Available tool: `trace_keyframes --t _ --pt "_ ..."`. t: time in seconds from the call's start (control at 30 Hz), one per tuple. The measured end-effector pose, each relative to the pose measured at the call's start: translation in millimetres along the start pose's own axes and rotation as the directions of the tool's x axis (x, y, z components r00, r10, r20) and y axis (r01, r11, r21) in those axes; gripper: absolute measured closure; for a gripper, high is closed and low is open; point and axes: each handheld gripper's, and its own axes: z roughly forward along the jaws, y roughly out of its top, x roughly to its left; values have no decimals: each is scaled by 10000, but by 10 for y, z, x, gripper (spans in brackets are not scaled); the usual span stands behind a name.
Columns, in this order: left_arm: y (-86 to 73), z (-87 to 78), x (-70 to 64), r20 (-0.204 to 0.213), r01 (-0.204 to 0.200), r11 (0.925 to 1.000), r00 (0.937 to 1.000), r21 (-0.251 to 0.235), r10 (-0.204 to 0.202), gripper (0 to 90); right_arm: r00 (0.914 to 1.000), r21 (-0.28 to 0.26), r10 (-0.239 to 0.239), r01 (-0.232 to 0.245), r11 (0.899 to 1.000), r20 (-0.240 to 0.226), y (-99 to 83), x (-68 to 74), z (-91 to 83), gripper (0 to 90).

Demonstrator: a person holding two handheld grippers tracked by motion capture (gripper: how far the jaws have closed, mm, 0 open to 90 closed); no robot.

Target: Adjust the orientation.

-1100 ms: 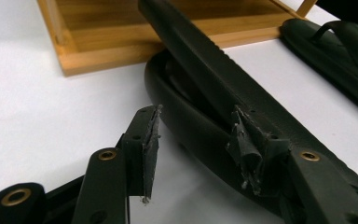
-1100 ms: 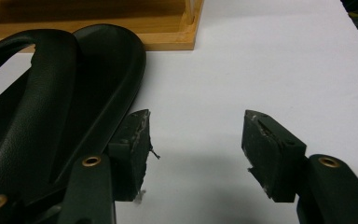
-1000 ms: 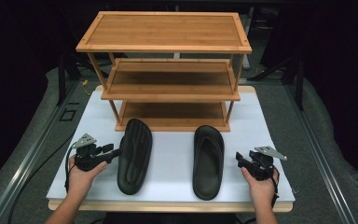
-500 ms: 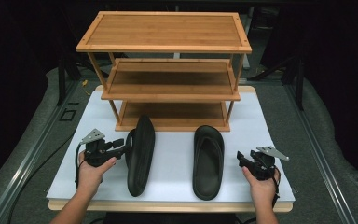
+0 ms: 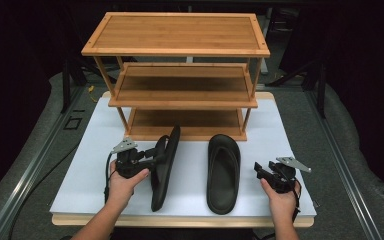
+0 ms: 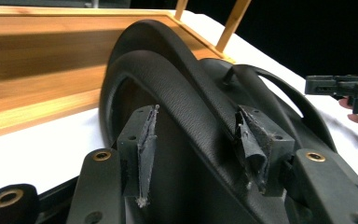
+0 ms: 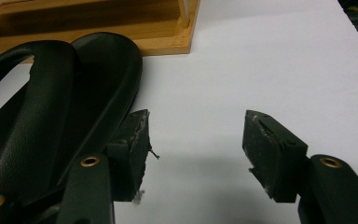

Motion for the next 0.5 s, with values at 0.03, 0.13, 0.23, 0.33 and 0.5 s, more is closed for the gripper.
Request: trace_keyframes --t 0.03,0.13,0.23,0.33,0.5 --pt "-5 29 -29 35 -14 10000 10000 29 14 486 10000 -2 6 -6 10000 0 0 -2 0 413" --pt "-15 90 -89 304 9 10000 9995 54 -11 478 10000 -10 24 -24 10000 24 0 -12 -2 413" --pt "-22 102 -122 260 -203 9997 9995 140 200 483 9999 -37 105 -105 9999 -6 2 -19 -6 413" --pt "-55 98 -90 125 -173 9996 9998 244 170 483 9999 -48 134 -135 9999 -20 2 -25 -7 413" --pt "-152 104 -54 -36 -165 9978 9999 638 168 503 9999 -14 137 -138 9999 -59 1 -21 -2 413"
